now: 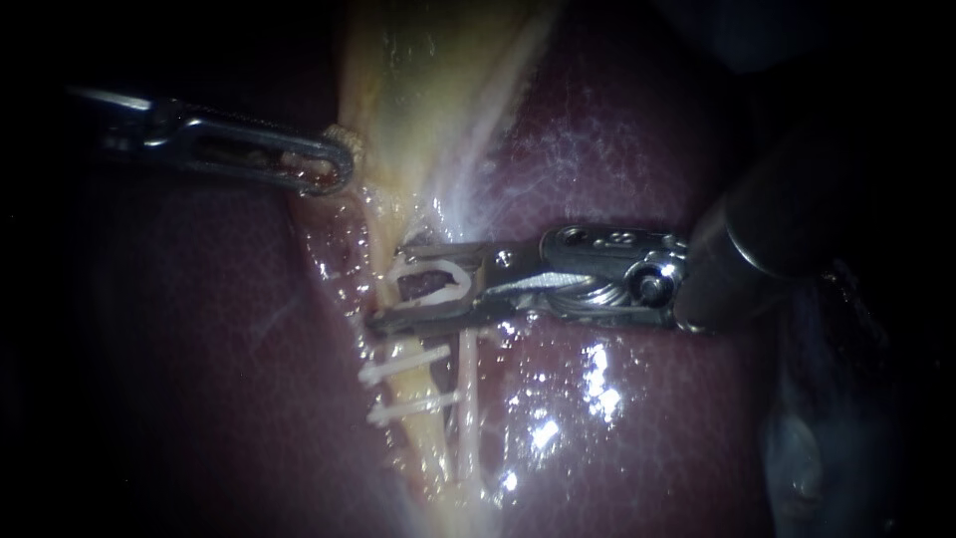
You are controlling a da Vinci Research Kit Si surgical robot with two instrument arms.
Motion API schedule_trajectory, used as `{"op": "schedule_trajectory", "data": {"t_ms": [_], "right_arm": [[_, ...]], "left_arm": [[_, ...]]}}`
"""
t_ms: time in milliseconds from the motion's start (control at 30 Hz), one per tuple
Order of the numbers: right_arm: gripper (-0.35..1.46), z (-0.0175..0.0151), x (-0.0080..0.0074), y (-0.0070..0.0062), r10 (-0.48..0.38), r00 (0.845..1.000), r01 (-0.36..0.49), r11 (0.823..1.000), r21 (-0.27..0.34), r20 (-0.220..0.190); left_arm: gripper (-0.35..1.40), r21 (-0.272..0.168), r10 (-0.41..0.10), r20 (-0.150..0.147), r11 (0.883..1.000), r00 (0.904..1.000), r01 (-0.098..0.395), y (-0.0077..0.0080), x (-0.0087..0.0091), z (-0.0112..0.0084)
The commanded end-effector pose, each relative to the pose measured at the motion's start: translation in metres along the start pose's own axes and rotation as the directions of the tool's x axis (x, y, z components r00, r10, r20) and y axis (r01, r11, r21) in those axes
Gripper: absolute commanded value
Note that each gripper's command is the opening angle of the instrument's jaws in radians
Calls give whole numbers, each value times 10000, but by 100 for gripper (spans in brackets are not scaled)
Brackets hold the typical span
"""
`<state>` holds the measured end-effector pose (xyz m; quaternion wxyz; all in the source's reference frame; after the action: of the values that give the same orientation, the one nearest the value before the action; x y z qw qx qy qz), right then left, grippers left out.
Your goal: Clipping third clip left tube
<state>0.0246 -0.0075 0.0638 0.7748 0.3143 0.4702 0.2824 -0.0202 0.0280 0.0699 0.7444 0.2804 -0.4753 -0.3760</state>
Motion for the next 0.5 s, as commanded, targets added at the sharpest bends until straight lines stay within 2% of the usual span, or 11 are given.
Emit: {"op": "schedule_trajectory", "data": {"t_ms": [33, 233, 500], "right_arm": [[47, 0, 0, 0, -3, 10000, 3, 10000, 2, 1], [47, -1, 1, -5, -14, 10000, 14, 10000, 33, 9], [47, -13, 8, -21, -2, 10000, 2, 9999, 150, 32]], "left_arm": [[-35, 3, 6, -2, 10000, 10000, -6, 0, 0, 0], [-35, 8, 9, -4, 10000, 10000, -9, 0, 0, -1], [-35, 17, 12, -8, 10000, 10000, -12, 0, 1, -3]]}}
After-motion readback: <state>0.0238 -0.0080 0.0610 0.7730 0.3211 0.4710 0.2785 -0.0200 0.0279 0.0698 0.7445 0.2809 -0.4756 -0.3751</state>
